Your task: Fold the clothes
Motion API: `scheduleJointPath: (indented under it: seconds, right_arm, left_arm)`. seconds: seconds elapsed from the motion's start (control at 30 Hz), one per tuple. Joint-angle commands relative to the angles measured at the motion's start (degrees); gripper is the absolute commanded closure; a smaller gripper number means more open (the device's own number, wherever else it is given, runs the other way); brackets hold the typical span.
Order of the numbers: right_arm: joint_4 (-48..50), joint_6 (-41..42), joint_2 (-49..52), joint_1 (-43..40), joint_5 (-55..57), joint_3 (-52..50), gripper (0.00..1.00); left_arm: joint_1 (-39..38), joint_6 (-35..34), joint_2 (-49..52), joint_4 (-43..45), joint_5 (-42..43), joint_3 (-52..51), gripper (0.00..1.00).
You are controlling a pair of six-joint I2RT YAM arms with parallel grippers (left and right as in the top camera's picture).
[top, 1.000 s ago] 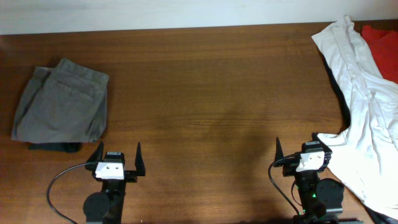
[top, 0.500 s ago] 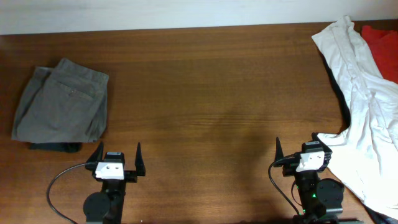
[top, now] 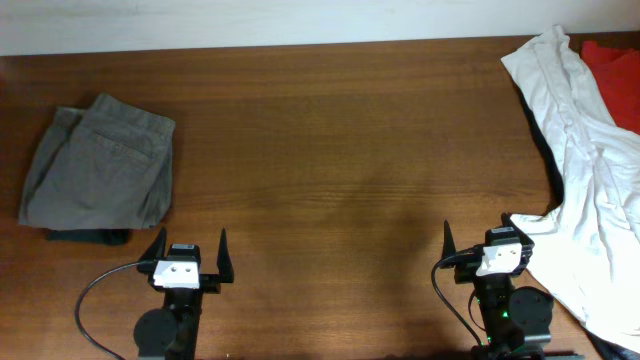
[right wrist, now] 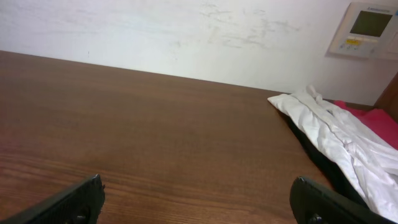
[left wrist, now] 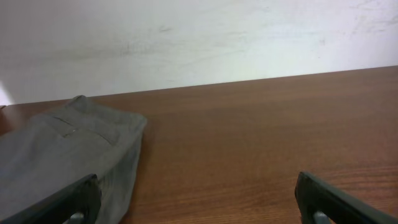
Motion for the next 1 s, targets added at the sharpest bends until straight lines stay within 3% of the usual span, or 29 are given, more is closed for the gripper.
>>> scheduleJointPath:
  seconds: [0.0, 0.67, 0.97]
  right_arm:
    - [0.00, 0.46, -0.44, 0.37, -0.33, -0.46, 0.01]
    - [0.02, 0.52, -0.44, 0.37, -1.22, -0.46, 0.01]
    - [-1.03, 9.99, -0.44, 0.37, -1.22, 1.33, 0.01]
  left_arm:
    - [-0.17, 1.14, -0.37, 0.00, 0.85, -0.28, 0.01]
    - [-0.17, 1.07, -0.33, 0.13, 2.43, -0.28, 0.01]
    - [-0.17, -6.12, -0.17, 0.50, 4.15, 1.22, 0.01]
